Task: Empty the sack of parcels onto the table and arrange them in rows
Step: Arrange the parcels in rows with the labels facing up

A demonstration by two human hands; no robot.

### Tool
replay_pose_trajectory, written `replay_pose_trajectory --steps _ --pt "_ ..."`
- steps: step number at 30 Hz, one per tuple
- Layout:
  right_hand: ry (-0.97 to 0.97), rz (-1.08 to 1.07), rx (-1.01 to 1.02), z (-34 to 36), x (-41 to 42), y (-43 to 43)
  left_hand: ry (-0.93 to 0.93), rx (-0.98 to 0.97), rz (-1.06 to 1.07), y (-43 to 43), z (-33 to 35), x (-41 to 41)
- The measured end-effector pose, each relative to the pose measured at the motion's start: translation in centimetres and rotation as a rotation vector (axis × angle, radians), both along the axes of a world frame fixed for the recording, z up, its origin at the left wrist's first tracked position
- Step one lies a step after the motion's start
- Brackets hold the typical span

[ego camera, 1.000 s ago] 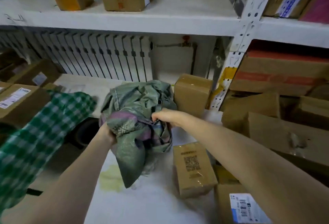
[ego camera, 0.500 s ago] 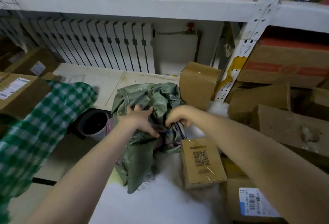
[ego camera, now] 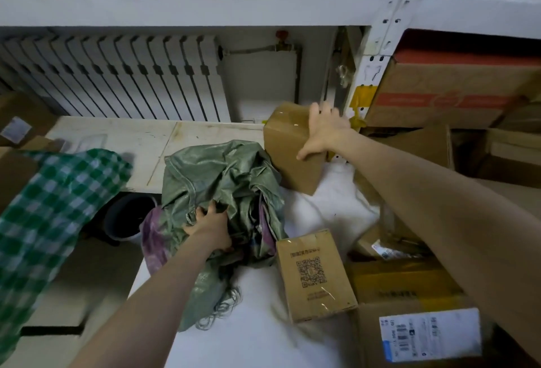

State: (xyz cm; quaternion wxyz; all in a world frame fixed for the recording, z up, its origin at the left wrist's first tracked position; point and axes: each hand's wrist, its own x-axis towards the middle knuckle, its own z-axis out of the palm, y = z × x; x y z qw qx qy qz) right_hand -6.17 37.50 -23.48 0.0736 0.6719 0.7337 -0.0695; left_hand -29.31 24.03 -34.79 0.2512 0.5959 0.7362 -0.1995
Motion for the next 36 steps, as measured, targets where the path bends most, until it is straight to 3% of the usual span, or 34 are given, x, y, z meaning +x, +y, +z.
replay_pose_trajectory --steps 6,12,17,27,30,33,36 --pt "-0.057 -0.067 -0.084 2.4 1.0 -0.9 0.007 -0.019 -0.107 2.1 0.0 0.7" --pt "-0.165 0.023 0.135 9.2 1.5 -3.6 0.058 -0.023 -0.112 3.7 -0.1 1.6" --pt "-0.066 0.022 0.058 8.9 3.8 -6.7 0.141 0.014 -0.126 2.9 1.2 2.5" --pt "0.087 -0.006 0.182 12.4 7.6 -10.9 0.31 0.07 -0.116 1.1 9.0 6.1" --pt "0.019 0.11 0.23 11.1 7.5 -12.7 0.276 0.13 -0.094 0.3 10.2 7.3" --pt "-0.186 0.317 0.27 7.0 6.9 -14.6 0.204 0.184 -0.081 -0.5 9.7 7.5" --pt "-0.267 0.372 0.093 3.6 6.1 -15.3 0.155 0.227 -0.073 -1.2 8.8 7.0"
